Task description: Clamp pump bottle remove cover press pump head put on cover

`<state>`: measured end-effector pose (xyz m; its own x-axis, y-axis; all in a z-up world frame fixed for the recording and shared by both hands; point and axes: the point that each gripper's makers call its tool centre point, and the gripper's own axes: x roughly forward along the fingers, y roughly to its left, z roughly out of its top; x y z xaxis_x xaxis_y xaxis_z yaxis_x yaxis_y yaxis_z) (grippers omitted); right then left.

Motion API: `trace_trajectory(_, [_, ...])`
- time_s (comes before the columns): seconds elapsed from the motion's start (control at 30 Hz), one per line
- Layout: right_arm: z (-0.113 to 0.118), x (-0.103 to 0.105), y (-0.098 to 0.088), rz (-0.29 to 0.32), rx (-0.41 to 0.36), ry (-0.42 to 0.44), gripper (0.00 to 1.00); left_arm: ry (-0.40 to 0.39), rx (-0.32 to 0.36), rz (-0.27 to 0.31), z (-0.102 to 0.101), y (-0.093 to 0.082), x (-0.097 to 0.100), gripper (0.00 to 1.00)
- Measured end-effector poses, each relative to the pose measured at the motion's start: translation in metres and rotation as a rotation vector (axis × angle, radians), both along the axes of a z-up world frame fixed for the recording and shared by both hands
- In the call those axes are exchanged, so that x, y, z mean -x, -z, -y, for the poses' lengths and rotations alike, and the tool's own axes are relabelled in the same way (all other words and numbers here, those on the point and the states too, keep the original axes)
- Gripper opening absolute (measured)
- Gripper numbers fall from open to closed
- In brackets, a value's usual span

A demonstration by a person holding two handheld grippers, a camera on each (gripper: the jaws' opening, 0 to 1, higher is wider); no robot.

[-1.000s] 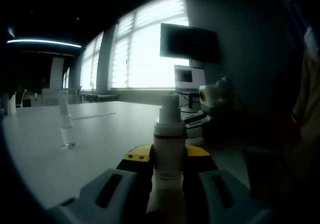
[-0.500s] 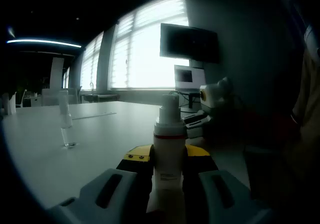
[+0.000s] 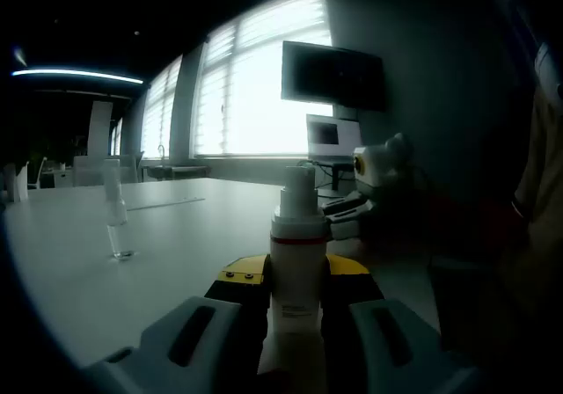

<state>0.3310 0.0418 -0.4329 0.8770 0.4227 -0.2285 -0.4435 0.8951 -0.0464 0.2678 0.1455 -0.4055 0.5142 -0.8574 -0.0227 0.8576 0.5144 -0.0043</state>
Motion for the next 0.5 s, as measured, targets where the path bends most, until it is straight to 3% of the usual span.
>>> trace_trajectory(0.5, [0.0043, 0.0046, -0.0032, 0.005, 0.000, 0.008, 0.14, 0.000, 0.000, 0.001, 0.0000, -0.0001, 0.0005, 0.13])
